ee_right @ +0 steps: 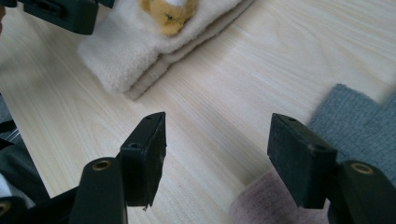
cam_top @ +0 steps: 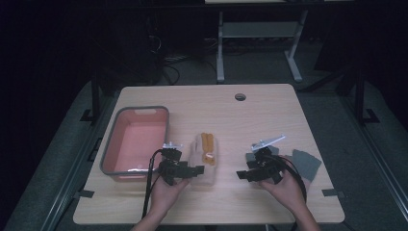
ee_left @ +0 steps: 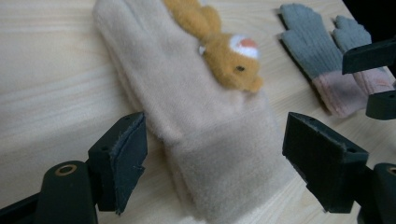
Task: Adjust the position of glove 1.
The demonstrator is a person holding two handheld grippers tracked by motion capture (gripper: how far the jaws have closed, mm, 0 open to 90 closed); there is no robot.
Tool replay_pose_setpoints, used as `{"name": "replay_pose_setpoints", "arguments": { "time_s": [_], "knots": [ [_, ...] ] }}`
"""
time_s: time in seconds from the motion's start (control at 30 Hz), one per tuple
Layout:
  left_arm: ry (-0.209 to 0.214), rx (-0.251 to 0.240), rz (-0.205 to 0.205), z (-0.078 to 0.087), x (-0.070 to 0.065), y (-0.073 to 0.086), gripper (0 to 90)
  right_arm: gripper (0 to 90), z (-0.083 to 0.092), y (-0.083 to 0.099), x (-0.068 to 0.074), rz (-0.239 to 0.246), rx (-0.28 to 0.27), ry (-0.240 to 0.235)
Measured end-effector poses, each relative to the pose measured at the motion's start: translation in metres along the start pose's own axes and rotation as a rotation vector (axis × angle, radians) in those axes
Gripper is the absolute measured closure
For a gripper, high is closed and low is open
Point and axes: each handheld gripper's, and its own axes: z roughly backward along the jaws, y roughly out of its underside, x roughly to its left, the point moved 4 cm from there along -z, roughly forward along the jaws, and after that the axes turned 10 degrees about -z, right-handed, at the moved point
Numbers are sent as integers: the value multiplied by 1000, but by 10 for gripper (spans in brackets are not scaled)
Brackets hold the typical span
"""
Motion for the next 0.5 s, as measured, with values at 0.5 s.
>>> {"name": "replay_pose_setpoints", "arguments": {
  "time_s": [0.5],
  "knots": [
    [40,42,27,-15,3,3,296,370,-5,3,5,-2,3,-8]
  ]
}}
